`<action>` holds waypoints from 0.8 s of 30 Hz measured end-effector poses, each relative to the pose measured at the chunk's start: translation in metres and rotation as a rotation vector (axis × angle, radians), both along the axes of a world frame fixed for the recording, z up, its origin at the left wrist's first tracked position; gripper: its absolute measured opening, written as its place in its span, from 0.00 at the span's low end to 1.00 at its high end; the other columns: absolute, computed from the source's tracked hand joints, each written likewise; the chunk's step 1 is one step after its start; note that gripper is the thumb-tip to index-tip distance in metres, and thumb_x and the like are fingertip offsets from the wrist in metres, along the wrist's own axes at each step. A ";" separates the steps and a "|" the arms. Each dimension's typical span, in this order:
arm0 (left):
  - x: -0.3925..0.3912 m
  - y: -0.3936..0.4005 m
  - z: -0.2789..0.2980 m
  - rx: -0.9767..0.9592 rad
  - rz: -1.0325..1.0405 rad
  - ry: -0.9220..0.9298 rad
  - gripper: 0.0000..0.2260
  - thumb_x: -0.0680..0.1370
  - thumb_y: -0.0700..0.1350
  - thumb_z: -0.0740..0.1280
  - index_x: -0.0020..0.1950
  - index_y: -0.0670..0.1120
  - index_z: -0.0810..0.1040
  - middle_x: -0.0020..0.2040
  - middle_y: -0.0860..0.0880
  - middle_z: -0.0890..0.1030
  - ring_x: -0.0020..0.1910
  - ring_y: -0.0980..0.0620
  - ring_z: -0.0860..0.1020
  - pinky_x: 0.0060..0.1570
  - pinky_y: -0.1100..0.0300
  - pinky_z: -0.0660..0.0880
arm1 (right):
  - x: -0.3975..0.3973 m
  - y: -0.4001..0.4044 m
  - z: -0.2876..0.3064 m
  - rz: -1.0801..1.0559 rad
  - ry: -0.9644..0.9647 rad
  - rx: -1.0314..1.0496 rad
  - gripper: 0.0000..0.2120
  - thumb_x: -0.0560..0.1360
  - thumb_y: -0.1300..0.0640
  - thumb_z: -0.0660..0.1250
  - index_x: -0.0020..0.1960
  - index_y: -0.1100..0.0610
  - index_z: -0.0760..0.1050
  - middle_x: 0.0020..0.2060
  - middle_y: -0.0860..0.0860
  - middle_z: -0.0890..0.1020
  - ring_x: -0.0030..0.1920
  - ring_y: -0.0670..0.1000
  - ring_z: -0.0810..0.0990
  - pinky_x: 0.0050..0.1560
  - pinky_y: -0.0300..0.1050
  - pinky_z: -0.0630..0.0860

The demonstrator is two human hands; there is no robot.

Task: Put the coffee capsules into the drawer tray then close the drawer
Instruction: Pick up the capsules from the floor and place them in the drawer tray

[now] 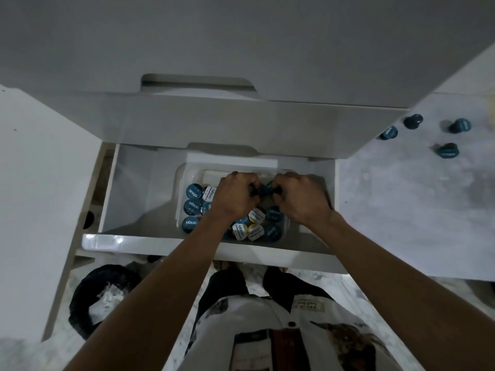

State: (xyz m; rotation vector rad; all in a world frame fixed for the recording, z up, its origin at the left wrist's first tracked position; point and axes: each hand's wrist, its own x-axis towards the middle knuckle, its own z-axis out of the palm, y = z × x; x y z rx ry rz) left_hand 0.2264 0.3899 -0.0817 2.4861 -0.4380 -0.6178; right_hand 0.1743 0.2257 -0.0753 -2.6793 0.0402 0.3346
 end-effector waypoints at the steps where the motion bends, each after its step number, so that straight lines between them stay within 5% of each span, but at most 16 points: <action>1: 0.000 0.000 0.001 0.000 0.001 -0.007 0.08 0.70 0.42 0.72 0.48 0.48 0.81 0.47 0.47 0.84 0.50 0.46 0.79 0.52 0.49 0.78 | 0.000 -0.001 0.000 -0.004 -0.016 0.004 0.09 0.74 0.56 0.67 0.54 0.54 0.78 0.51 0.54 0.81 0.48 0.57 0.80 0.42 0.45 0.73; 8: 0.004 -0.002 0.000 0.040 -0.018 -0.048 0.08 0.70 0.43 0.73 0.47 0.49 0.82 0.45 0.48 0.85 0.48 0.46 0.81 0.55 0.49 0.76 | 0.005 0.003 -0.002 0.005 -0.021 -0.019 0.09 0.74 0.58 0.66 0.54 0.55 0.76 0.50 0.54 0.81 0.48 0.57 0.80 0.40 0.42 0.67; 17: 0.004 0.005 -0.003 0.084 -0.040 -0.020 0.08 0.67 0.47 0.75 0.45 0.52 0.82 0.46 0.51 0.85 0.51 0.48 0.80 0.61 0.47 0.73 | 0.001 0.001 -0.006 0.054 0.034 -0.061 0.07 0.74 0.57 0.66 0.51 0.56 0.77 0.50 0.54 0.83 0.45 0.56 0.81 0.44 0.46 0.77; 24: 0.004 0.006 -0.007 0.059 -0.051 -0.032 0.07 0.71 0.50 0.73 0.48 0.53 0.82 0.47 0.51 0.85 0.51 0.48 0.81 0.60 0.47 0.74 | 0.008 0.003 -0.002 0.092 0.006 -0.068 0.16 0.76 0.55 0.66 0.62 0.51 0.71 0.56 0.53 0.80 0.50 0.56 0.80 0.43 0.47 0.77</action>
